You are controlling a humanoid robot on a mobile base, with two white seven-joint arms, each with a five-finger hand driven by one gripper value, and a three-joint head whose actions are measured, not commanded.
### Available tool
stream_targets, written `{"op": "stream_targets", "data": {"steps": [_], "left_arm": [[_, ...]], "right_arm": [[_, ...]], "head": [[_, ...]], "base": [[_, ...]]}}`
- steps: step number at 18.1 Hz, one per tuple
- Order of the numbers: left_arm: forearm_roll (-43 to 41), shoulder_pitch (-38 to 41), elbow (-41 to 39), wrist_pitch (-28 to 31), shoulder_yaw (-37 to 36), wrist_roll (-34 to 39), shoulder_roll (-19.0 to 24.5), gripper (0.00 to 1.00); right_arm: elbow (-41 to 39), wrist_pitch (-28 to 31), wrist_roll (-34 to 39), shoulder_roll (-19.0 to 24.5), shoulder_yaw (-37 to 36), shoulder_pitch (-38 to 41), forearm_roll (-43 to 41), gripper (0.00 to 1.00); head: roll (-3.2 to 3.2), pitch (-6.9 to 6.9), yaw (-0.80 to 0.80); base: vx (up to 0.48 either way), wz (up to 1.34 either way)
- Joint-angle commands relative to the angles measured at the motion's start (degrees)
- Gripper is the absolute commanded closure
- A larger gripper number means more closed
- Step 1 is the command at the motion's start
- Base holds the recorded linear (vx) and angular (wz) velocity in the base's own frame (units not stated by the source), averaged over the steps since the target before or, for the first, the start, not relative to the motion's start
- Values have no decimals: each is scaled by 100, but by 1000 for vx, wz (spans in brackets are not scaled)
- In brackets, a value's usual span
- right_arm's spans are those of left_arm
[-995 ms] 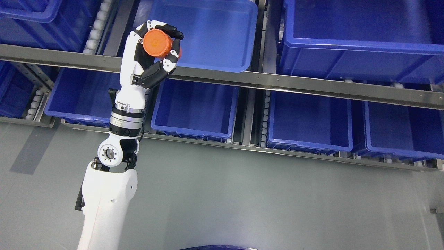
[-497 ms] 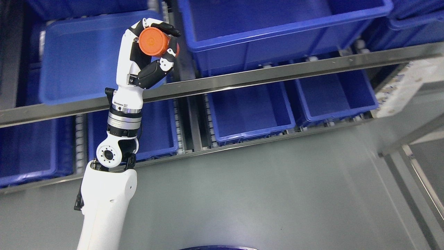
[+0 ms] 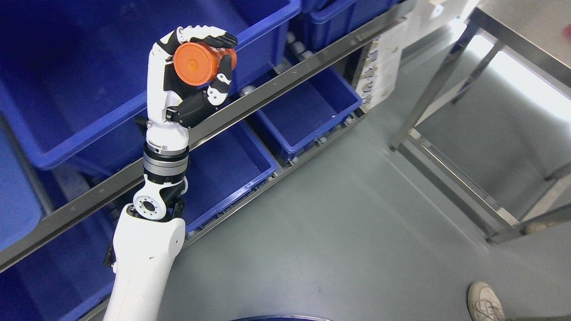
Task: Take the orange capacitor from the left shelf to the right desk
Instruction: 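Turn toward the steel table carrying the capacitor in the left hand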
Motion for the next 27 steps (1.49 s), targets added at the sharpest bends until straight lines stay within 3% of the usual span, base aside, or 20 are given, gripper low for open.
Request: {"op": "stream_targets", "data": {"steps": [1, 4, 11, 19, 22, 27], "left_arm": [[-5, 35, -35, -67, -1116, 12, 100, 97], [-5, 61, -9, -42, -1520, 21, 100, 96], [-5, 175, 149, 837, -1645, 65, 100, 94], [21, 105, 176, 1145, -2145, 73, 100, 94], [21, -88, 167, 1391, -2181, 82, 100, 94], [565, -1001, 211, 2383, -2128, 644, 100, 94]], "right_arm": [[-132, -4, -4, -100, -70, 193, 0, 0], [-132, -4, -4, -100, -70, 193, 0, 0], [-132, -4, -4, -100, -70, 193, 0, 0], [-132, -4, -4, -100, -70, 193, 0, 0], [-132, -4, -4, -100, -70, 193, 0, 0], [-132, -4, -4, -100, -62, 193, 0, 0]], "head": [[0, 0, 0], [0, 0, 0], [0, 0, 0], [0, 0, 0], [0, 0, 0], [0, 1, 0]], "base": [[233, -838], [237, -732], [266, -687], [297, -489], [300, -411], [320, -353]]}}
